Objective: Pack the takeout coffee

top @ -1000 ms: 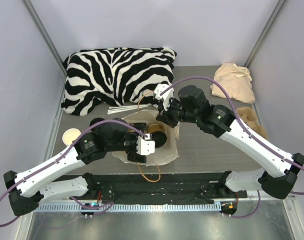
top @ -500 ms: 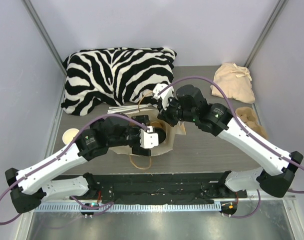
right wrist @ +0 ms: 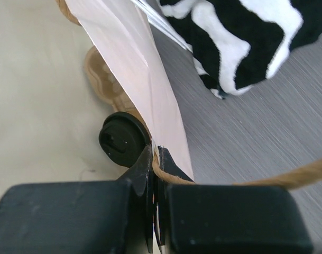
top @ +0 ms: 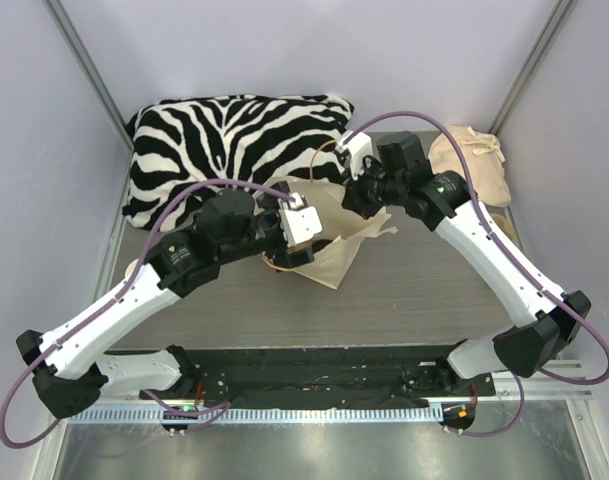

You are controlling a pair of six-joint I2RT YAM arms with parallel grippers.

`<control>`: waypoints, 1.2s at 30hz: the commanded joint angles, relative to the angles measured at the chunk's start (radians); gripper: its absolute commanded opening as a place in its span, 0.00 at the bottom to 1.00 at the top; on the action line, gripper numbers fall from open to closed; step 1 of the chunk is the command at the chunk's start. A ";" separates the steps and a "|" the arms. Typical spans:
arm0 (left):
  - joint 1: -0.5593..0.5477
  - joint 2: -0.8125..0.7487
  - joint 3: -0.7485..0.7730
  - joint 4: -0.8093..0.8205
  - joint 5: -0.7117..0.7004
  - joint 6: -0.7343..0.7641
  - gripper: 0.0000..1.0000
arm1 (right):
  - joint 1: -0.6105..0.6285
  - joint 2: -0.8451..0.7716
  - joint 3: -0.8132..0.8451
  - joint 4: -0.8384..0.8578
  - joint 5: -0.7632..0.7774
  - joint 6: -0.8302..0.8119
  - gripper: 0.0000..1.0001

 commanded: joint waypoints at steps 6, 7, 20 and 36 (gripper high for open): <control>0.103 0.099 0.173 0.092 -0.028 -0.131 1.00 | -0.181 0.078 0.087 -0.073 -0.063 -0.098 0.01; 0.106 0.110 0.184 0.100 -0.030 -0.142 1.00 | -0.188 0.081 0.090 -0.075 -0.063 -0.109 0.01; 0.118 0.288 0.318 0.180 -0.218 -0.282 1.00 | -0.215 0.098 0.138 -0.093 -0.124 -0.103 0.01; 0.121 0.404 0.474 0.297 -0.384 -0.504 1.00 | -0.213 0.092 0.119 -0.086 -0.101 -0.084 0.01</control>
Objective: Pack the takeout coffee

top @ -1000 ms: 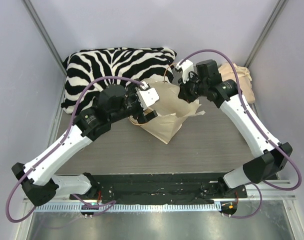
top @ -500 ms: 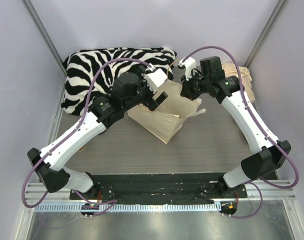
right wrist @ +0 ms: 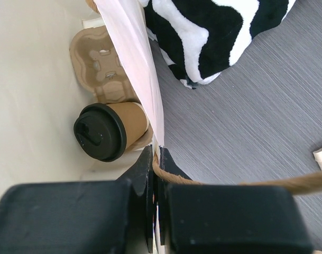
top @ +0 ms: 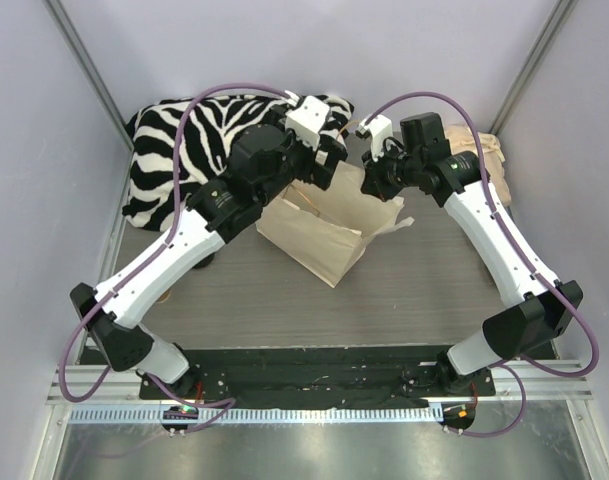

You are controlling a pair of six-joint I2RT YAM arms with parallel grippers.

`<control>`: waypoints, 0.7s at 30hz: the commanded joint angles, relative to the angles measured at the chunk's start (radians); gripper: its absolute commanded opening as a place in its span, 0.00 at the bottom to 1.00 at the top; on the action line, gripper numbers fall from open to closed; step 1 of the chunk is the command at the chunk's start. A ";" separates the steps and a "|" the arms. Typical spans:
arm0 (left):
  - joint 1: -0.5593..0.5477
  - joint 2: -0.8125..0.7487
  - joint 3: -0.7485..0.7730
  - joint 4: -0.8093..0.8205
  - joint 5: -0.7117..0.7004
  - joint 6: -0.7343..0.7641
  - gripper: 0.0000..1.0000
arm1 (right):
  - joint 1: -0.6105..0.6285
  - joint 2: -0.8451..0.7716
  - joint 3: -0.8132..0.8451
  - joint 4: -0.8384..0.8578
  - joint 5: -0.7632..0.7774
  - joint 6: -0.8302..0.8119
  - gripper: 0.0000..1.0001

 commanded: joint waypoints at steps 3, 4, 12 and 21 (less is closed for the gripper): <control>0.042 0.044 0.128 0.046 -0.088 -0.151 1.00 | -0.001 -0.005 0.005 -0.007 0.046 0.007 0.01; 0.063 0.049 0.168 0.034 -0.079 -0.170 1.00 | -0.002 -0.006 0.002 -0.007 0.053 0.005 0.01; 0.137 0.052 0.242 -0.029 -0.058 -0.176 1.00 | -0.071 -0.003 0.035 -0.057 0.079 0.019 0.01; 0.235 0.017 0.166 -0.123 -0.036 -0.195 1.00 | -0.194 -0.002 0.072 -0.148 0.089 -0.009 0.01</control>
